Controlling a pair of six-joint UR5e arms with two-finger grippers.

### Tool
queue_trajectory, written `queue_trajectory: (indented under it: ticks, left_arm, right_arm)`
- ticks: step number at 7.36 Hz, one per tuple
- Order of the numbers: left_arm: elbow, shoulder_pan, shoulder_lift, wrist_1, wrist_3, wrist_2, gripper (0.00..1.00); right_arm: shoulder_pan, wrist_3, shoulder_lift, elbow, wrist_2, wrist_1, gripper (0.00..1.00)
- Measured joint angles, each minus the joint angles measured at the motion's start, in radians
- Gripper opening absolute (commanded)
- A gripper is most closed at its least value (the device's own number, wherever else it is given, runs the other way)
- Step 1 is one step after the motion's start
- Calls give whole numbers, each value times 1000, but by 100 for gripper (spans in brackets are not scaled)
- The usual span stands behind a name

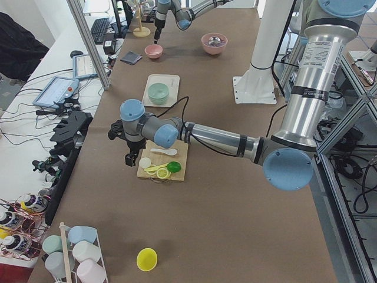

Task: Stack pink bowl on green and place spoon
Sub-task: 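Reach the right gripper to the small pink bowl rim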

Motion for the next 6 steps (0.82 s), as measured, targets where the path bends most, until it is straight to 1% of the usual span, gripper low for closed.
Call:
queue_trajectory:
  ticks: [2, 3, 4, 6]
  left_arm:
    - [11, 0, -7, -1, 1, 0, 98]
    - [12, 0, -9, -1, 1, 0, 98]
    - [13, 0, -11, -1, 1, 0, 98]
    - [14, 0, -12, -4, 1, 0, 98]
  right_arm:
    - [-12, 6, 1, -14, -4, 0, 54]
    - [-17, 6, 0, -20, -4, 0, 35]
    - [-19, 7, -4, -22, -5, 1, 0]
    - [-16, 8, -5, -23, 0, 0, 0]
